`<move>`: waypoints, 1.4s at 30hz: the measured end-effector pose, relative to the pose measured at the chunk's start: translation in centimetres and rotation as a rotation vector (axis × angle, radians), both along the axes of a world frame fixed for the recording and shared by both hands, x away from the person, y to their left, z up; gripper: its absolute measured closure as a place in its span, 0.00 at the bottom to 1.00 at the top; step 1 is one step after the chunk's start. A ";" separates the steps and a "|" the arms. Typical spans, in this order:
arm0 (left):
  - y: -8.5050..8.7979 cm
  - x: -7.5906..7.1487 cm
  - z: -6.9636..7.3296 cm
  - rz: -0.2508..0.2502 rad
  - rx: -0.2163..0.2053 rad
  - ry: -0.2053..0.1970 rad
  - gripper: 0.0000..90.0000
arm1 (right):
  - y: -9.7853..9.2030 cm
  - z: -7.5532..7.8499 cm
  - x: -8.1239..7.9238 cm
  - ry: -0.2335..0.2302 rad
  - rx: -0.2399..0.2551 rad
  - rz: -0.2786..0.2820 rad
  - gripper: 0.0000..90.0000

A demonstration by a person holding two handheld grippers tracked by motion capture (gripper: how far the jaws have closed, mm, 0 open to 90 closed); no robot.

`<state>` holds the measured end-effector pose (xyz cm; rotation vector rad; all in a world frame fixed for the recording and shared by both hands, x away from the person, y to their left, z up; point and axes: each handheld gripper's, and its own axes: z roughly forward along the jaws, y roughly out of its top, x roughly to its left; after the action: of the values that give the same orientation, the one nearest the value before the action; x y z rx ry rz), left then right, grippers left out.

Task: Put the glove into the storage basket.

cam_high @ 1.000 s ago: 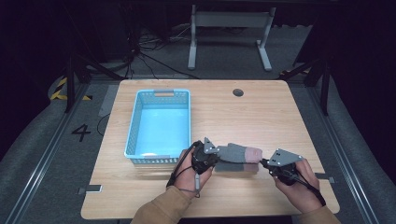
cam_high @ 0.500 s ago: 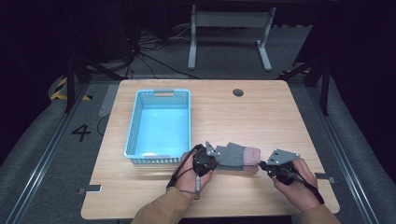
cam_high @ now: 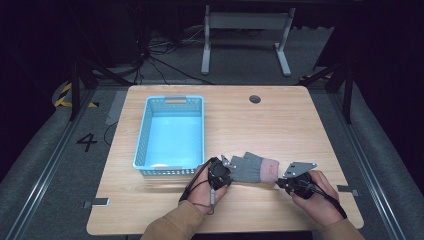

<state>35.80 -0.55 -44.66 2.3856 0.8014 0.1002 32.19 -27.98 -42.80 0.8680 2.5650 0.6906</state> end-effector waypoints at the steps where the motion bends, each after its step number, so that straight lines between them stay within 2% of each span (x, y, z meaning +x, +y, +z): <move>1: 0.0 0.0 -0.1 0.002 0.004 0.005 0.95 | 0.0 -0.1 0.0 0.003 0.000 -0.002 0.97; 5: 0.1 0.0 -0.1 0.007 0.007 0.007 0.92 | -0.1 -0.1 0.1 0.010 0.005 -0.004 0.94; 8: 0.3 -0.1 0.2 0.005 0.005 0.010 0.87 | -0.2 0.2 -0.1 -0.002 0.011 -0.008 0.92; 11: 0.5 -0.1 0.5 0.013 -0.001 0.003 0.84 | -0.5 1.1 -0.3 -0.029 0.005 -0.020 0.87; 16: 1.0 -0.1 1.2 0.016 -0.015 0.004 0.77 | -1.4 1.6 -0.1 -0.038 0.042 -0.055 0.82; 21: 1.0 -0.3 2.2 0.016 -0.024 -0.026 0.73 | -2.3 1.8 0.2 -0.041 0.084 -0.095 0.80; 26: 0.5 -0.2 3.0 -0.009 -0.059 -0.031 0.66 | -3.1 2.0 0.4 -0.029 0.131 -0.131 0.76; 31: -0.7 0.1 3.8 -0.039 -0.077 -0.044 0.59 | -4.2 1.7 0.8 0.012 0.173 -0.186 0.69; 34: -1.3 0.6 3.9 -0.056 -0.071 -0.054 0.57 | -4.9 1.6 1.0 0.006 0.200 -0.227 0.66; 36: -1.6 1.1 3.7 -0.065 -0.068 -0.046 0.55 | -5.4 1.8 1.1 -0.001 0.219 -0.249 0.64; 42: -2.7 2.1 3.5 -0.077 -0.089 -0.066 0.48 | -6.7 1.9 1.3 -0.005 0.248 -0.289 0.62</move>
<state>37.86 -3.24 -41.15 2.3133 0.6683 0.1088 33.53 -34.65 -40.86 1.2815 2.3131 0.9274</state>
